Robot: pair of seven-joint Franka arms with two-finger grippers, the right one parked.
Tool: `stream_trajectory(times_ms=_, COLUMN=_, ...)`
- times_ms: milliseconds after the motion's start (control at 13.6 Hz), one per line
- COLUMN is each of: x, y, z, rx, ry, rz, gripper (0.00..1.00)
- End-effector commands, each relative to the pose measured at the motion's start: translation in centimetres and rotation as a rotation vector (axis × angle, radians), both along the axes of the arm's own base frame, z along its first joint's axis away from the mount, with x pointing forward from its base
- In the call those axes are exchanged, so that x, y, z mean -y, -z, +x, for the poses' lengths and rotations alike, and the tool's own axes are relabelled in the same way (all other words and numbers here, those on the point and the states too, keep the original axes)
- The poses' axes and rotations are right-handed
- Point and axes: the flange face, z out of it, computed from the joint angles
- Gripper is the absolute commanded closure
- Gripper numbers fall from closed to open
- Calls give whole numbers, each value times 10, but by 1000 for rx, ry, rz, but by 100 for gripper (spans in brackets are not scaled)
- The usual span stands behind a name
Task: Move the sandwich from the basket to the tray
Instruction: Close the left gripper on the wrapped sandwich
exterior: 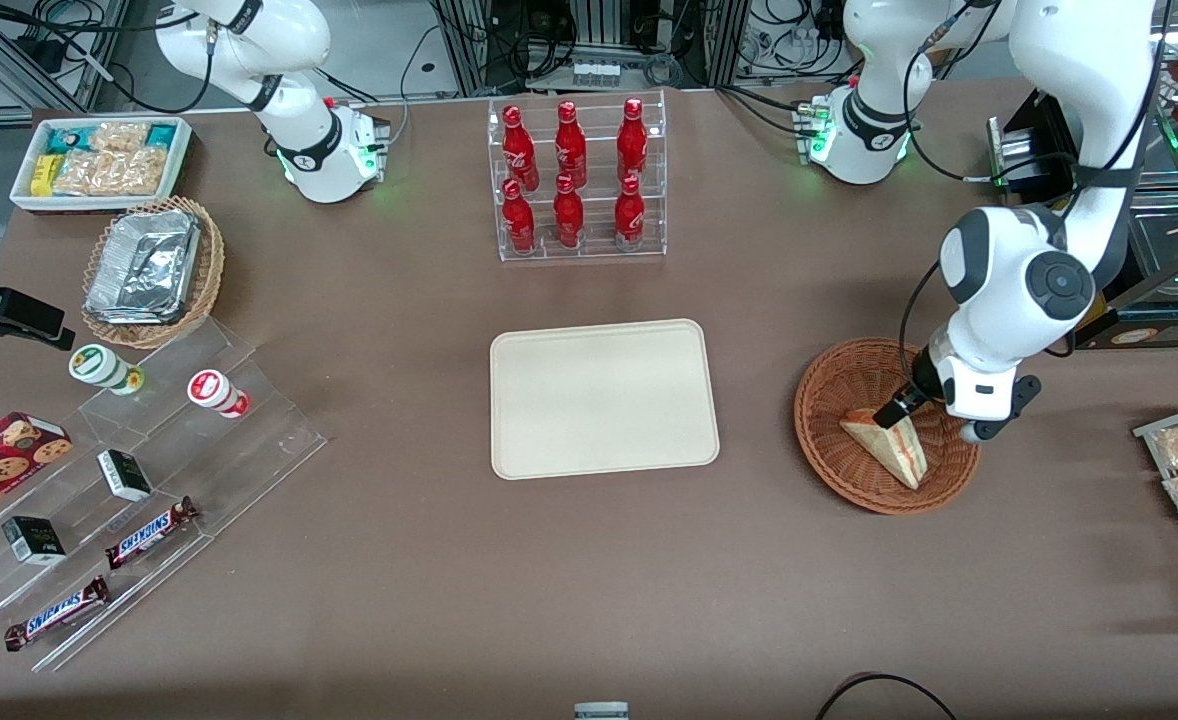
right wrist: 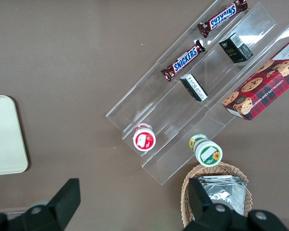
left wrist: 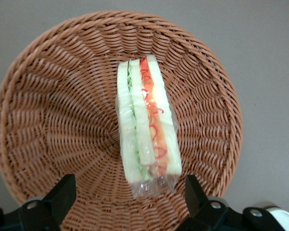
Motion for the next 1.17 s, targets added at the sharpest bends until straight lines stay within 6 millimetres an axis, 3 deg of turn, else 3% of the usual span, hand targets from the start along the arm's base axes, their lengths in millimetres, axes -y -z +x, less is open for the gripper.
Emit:
stream_trajectory(times_ms=0, x=2, y=14, z=3, rx=10, ry=-21, rz=-4, gripper=0)
stream_trajectory(times_ms=220, x=2, y=26, z=7, rx=19, ry=-24, rz=-6, gripper=1)
stream_trajectory(times_ms=367, x=4, y=24, z=14, rx=31, ry=-23, rz=-10, gripper=27)
stream_trajectory(times_ms=587, x=5, y=22, z=24, rx=44, ry=-25, rz=-14, gripper=91)
stream_trajectory(times_ms=661, x=5, y=19, z=27, rx=50, ry=-23, rz=-14, gripper=100)
stream_trajectory(times_ms=807, x=8, y=7, z=29, rx=66, ry=-3, rz=-6, gripper=100)
stream_trajectory(times_ms=954, x=9, y=-24, z=29, rx=56, ry=61, rz=51, gripper=100)
stream_trajectory(times_ms=1101, x=16, y=-70, z=36, rx=5, ry=108, rz=100, gripper=100)
